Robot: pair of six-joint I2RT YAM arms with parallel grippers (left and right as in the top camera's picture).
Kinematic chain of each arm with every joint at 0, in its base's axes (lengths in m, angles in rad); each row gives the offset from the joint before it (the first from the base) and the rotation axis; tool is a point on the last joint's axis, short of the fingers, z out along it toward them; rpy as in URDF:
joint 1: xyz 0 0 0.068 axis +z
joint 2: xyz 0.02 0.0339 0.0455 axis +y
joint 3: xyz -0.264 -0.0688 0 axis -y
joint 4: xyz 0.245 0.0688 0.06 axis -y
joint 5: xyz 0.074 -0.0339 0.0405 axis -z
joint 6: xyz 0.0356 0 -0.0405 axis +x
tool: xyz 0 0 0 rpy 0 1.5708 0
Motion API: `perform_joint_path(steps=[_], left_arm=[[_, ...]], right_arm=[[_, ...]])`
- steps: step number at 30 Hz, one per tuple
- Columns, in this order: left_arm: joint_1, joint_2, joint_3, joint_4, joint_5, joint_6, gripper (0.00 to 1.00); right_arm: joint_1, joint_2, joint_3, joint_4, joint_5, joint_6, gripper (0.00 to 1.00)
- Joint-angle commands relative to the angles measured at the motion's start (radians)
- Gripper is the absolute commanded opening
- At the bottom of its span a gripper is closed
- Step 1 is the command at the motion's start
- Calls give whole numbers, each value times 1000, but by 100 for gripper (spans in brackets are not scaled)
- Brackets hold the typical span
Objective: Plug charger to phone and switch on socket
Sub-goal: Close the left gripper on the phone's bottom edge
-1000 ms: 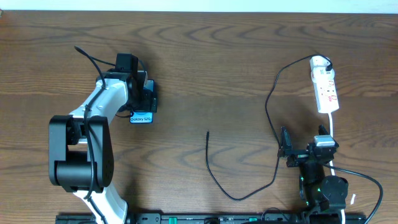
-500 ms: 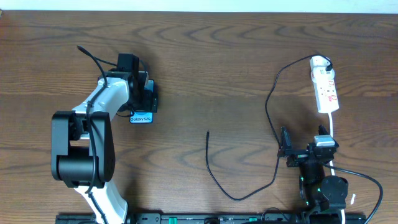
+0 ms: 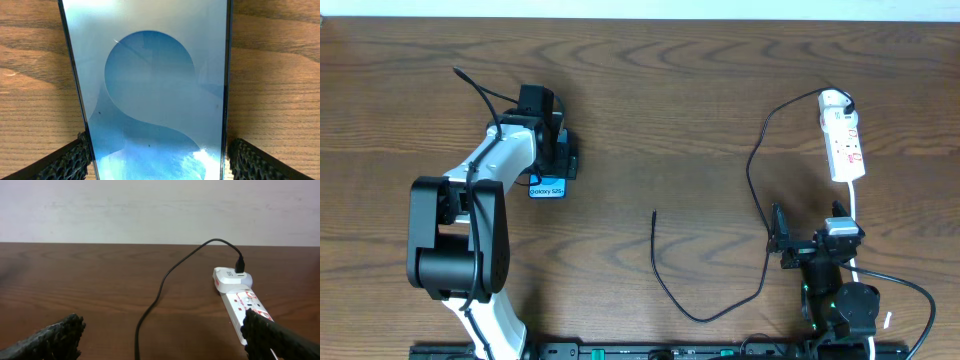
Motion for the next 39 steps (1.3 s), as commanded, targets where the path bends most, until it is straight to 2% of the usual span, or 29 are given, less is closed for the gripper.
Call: perform_joint_path(steps=[1, 8, 15, 26, 39], left_arm=[[-4, 35, 11, 2, -28, -11, 89], [-4, 35, 11, 0, -27, -56, 88], [-4, 35, 11, -11, -28, -56, 83], [-4, 35, 11, -15, -28, -56, 80], [-4, 35, 11, -16, -28, -56, 71]], right_arm=[[6, -5, -1, -5, 4, 3, 99], [6, -5, -1, -5, 4, 3, 99], [6, -5, -1, -5, 4, 3, 99], [6, -5, -1, -5, 4, 3, 99], [6, -5, -1, -5, 4, 3, 99]])
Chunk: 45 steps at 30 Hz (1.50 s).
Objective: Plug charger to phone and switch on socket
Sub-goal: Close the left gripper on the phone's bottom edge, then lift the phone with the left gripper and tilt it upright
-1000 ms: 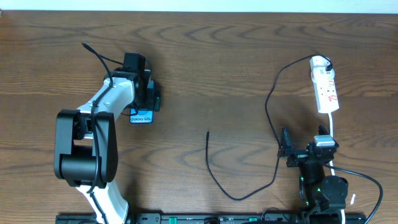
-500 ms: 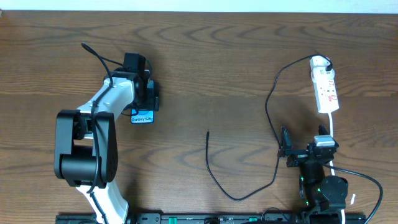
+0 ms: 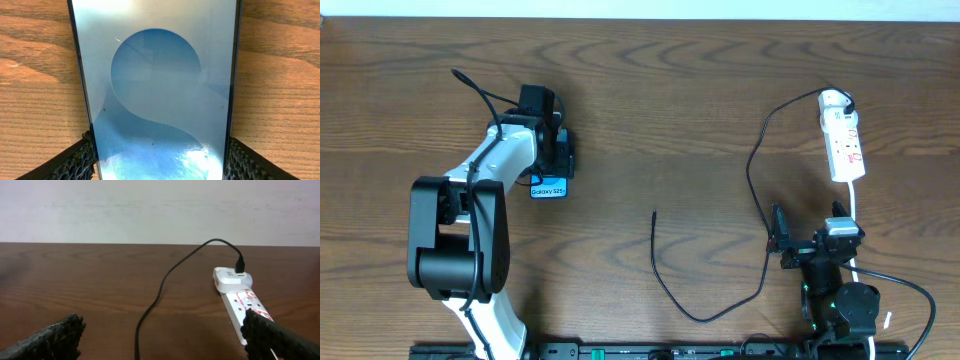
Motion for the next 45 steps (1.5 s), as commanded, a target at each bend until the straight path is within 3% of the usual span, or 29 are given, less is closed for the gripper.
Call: perform_joint_path(steps=[1, 13, 22, 34, 41, 45], left_arm=[[-2, 35, 9, -8, -21, -2, 71], [-2, 33, 20, -16, -20, -18, 64], [-13, 14, 219, -196, -20, -29, 54], [-180, -31, 500, -383, -2, -136, 46], [-267, -15, 509, -394, -6, -187, 40], [-275, -2, 509, -399, -6, -288, 38]], right_arm=[[6, -5, -1, -5, 4, 3, 99], [6, -5, -1, -5, 4, 3, 99], [6, -5, -1, -5, 4, 3, 99], [6, -5, -1, -5, 4, 3, 99], [6, -5, -1, -5, 4, 3, 99], [6, -5, -1, -5, 4, 3, 99]])
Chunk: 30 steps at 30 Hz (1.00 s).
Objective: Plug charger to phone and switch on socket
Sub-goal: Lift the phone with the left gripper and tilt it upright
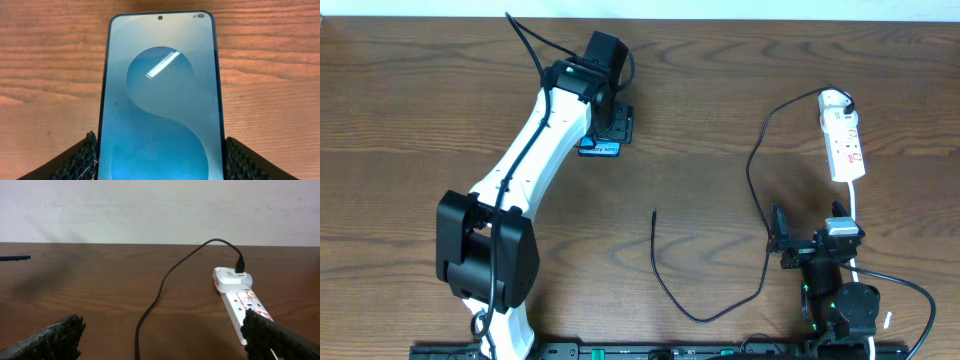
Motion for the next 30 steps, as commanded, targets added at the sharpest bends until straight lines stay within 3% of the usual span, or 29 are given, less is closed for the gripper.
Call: perform_joint_path(steps=[1, 9, 16, 20, 22, 30], left_arm=[[2, -3, 26, -4, -10, -121, 38], [2, 1, 1, 11, -21, -147, 36], [2, 1, -148, 122, -45, -146, 36], [2, 1, -170, 133, -97, -128, 71], [2, 1, -169, 135, -96, -124, 94], [3, 2, -203, 159, -152, -252, 94]], right_arm=[[6, -5, -1, -5, 3, 3, 99], [6, -5, -1, -5, 3, 3, 99], [6, -5, -1, -5, 3, 3, 99], [6, -5, -1, -5, 3, 3, 99], [6, -5, -1, -5, 3, 3, 99], [6, -5, -1, -5, 3, 3, 99]])
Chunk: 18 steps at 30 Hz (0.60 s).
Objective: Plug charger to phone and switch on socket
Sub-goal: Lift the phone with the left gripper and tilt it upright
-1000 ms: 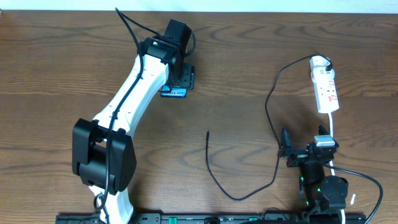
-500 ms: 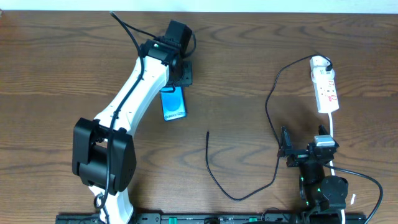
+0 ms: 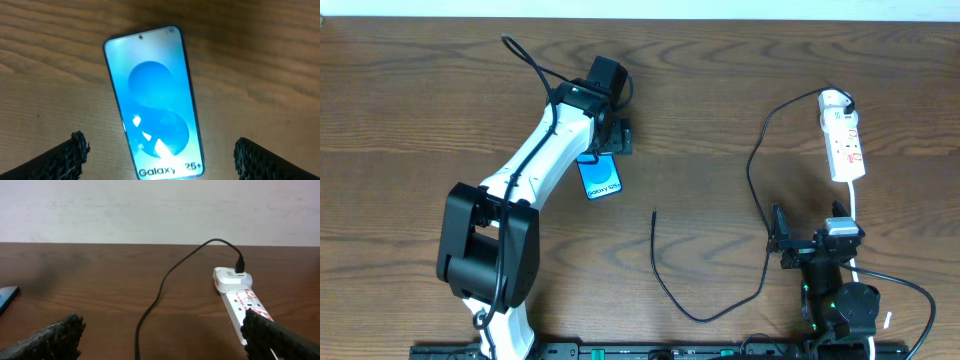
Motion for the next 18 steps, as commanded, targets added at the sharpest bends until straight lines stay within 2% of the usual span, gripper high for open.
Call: perform_joint_path(steps=[1, 9, 18], left_arm=[[3, 2, -32, 28, -54, -76, 94], [17, 73, -39, 69, -51, -177, 95], [38, 164, -39, 82, -35, -190, 95]], right_arm=[[6, -5, -1, -4, 4, 3, 99], [6, -5, -1, -4, 4, 3, 99], [6, -5, -1, -4, 4, 3, 99]])
